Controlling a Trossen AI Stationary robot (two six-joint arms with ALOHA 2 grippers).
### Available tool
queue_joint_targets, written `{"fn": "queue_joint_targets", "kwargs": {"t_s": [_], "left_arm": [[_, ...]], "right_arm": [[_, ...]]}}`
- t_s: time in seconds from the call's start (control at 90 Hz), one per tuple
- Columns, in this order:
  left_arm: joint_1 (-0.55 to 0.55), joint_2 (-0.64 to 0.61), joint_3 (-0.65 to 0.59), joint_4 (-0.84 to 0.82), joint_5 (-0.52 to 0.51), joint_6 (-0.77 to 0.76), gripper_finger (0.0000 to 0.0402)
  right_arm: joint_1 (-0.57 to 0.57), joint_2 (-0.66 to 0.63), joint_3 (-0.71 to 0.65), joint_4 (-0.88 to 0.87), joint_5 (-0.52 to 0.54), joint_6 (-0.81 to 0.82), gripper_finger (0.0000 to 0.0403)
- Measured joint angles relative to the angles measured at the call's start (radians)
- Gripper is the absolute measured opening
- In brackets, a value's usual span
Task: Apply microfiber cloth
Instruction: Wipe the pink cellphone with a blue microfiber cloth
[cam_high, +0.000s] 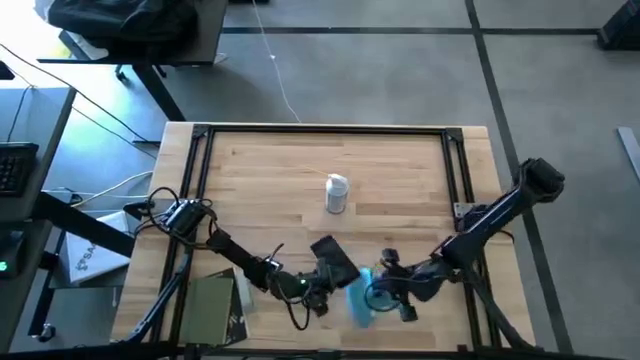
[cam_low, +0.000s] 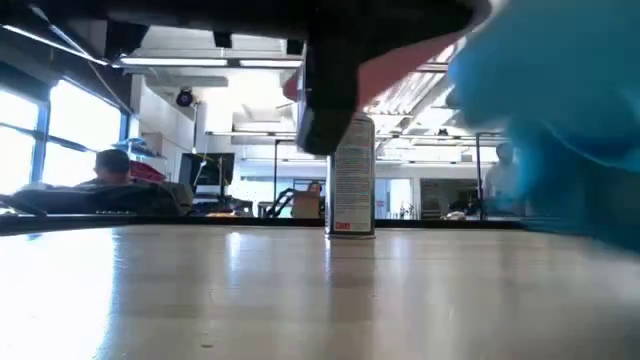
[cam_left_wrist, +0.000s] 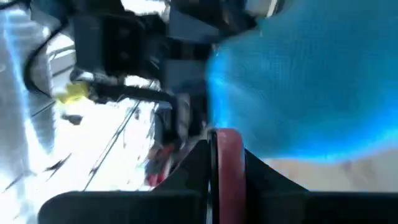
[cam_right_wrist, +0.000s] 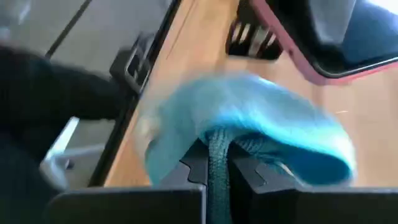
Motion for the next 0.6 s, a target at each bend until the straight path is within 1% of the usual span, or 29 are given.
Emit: {"fn": "queue_joint_targets", "kwargs": {"t_s": [0.056, 0.167, 0.267, 0.356, 0.411, 0.478, 0.6], "left_arm": [[-0.008, 0.003, -0.002, 0.013, -0.013, 0.029, 0.0015], [-0.017, 0.001, 0.000, 0.045, -0.003, 0.030, 0.0015], [-0.019, 0.004, -0.002, 0.027, -0.004, 0.005, 0.0015], [-0.020, 0.005, -0.002, 0.061, -0.009, -0.005, 0.0015], [-0.021, 0.003, -0.002, 0.068, -0.004, -0.014, 0.0015], [-0.021, 0.005, -0.002, 0.081, 0.004, -0.040, 0.0015], [-0.021, 0.006, -0.002, 0.175, 0.035, -0.130, 0.0015]], "right_arm": [[0.018, -0.002, -0.001, -0.038, 0.059, 0.022, 0.0000], [0.035, 0.007, 0.000, -0.071, 0.122, 0.047, 0.0000], [0.032, 0.050, -0.002, -0.102, 0.179, 0.053, 0.0000], [0.032, 0.088, -0.001, -0.085, 0.234, 0.024, 0.0006], [0.032, 0.118, 0.000, -0.071, 0.253, -0.005, 0.0019], [0.031, 0.148, -0.001, -0.077, 0.278, -0.044, 0.0044], [0.025, 0.160, -0.001, -0.024, 0.390, -0.139, 0.0101]]}}
